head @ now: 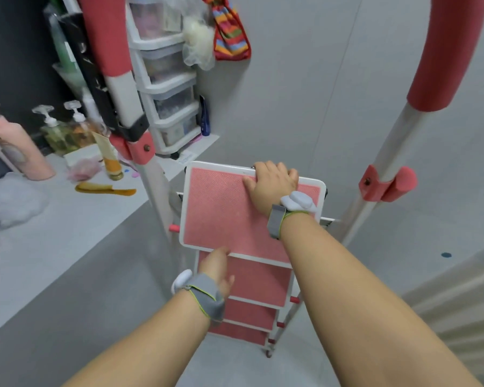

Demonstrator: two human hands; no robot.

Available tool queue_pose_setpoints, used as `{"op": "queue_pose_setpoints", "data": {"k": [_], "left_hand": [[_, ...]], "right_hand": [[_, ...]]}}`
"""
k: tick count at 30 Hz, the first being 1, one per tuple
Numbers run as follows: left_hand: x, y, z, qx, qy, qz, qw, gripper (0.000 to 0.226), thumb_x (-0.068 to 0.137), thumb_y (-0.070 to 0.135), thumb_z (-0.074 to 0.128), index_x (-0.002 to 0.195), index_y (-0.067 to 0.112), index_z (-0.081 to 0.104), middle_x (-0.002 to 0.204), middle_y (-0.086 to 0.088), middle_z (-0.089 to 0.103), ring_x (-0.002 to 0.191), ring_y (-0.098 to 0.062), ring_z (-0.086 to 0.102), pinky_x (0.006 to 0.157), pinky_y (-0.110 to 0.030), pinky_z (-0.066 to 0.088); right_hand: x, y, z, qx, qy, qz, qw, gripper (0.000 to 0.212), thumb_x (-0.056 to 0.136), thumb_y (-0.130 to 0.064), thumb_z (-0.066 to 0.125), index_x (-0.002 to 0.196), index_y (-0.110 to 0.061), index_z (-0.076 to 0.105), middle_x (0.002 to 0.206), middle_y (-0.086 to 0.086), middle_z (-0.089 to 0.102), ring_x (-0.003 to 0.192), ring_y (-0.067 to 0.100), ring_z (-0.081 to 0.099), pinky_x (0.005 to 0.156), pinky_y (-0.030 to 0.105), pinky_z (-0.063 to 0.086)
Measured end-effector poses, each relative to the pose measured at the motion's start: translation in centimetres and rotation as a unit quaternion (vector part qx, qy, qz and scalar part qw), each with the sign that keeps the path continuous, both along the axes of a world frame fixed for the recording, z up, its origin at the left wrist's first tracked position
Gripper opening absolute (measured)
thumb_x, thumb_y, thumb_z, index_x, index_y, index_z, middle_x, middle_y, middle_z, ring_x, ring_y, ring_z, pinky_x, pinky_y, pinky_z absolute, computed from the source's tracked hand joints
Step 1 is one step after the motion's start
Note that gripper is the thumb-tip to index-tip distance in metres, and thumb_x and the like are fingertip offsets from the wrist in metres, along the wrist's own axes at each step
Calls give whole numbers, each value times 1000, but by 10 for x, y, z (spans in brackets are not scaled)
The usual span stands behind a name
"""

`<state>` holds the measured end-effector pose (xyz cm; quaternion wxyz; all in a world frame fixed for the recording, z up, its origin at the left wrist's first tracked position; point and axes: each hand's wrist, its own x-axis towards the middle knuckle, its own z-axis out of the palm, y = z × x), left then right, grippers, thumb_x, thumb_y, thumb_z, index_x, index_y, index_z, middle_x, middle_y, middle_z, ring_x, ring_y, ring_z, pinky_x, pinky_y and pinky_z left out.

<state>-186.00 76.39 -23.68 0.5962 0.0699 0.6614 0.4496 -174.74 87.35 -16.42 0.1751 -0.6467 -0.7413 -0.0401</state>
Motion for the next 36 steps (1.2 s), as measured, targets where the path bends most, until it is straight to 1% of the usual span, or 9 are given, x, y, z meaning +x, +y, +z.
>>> {"op": "queue_pose_setpoints", "data": {"k": [2,6,11,14,19,22,29,33,36], "left_hand": [[-5,-3,14,150,285,38,946,17,75,11,60,87,18,50,94,-5,54,83,-27,50,78,-36,46],[-9,38,69,452,571,-56,683,29,69,4,54,98,5,56,102,-8,49,95,-20,45,86,-27,35],[14,115,99,385,660,-254,593,27,91,17,44,113,14,59,125,-5,58,118,-25,51,99,-39,33],[18,126,87,339,713,-337,513,26,99,24,26,85,24,49,98,-3,68,99,-25,60,87,-36,32],[19,127,72,368,740,-286,485,51,94,46,16,73,21,54,81,2,68,84,-23,61,78,-36,32],[23,139,69,355,761,-286,461,49,91,50,19,73,20,54,79,-2,66,79,-27,59,75,-37,32],[31,157,69,347,767,-299,450,42,98,45,30,81,16,56,85,-8,65,84,-32,57,77,-39,33],[31,161,66,351,765,-300,448,43,98,45,30,81,15,56,86,-9,65,85,-32,56,79,-40,34],[31,162,63,349,765,-304,448,44,98,45,29,82,14,55,87,-10,65,86,-33,56,80,-40,33]], "right_hand": [[-1,1,1,-1,-1,5,1000,38,94,-50,35,114,-24,54,117,-1,58,108,24,47,88,39,28],[-1,2,1,-4,3,5,1000,37,94,-49,33,112,-24,55,116,-1,59,108,24,47,88,40,29],[6,-1,1,11,-5,46,999,26,89,-25,39,111,-24,53,108,-2,58,100,23,50,82,35,30],[9,-1,1,24,-28,58,998,32,86,-22,42,115,-27,53,106,-6,58,99,21,51,81,32,31],[23,-13,-10,93,94,63,989,37,72,-9,51,107,-16,63,100,-1,64,100,25,57,92,32,35],[36,-37,-34,183,160,-52,969,43,69,-9,54,112,-4,58,117,10,58,114,29,51,102,39,39],[25,-69,-74,127,336,-235,903,33,66,-12,61,97,-9,52,103,6,50,96,23,46,85,30,35],[13,-86,-92,16,498,-327,803,16,76,-9,60,85,-11,47,91,4,49,85,21,43,76,27,31],[9,-89,-103,-96,628,-421,647,22,76,-21,63,88,-7,51,78,5,54,67,25,49,65,30,37]]}}
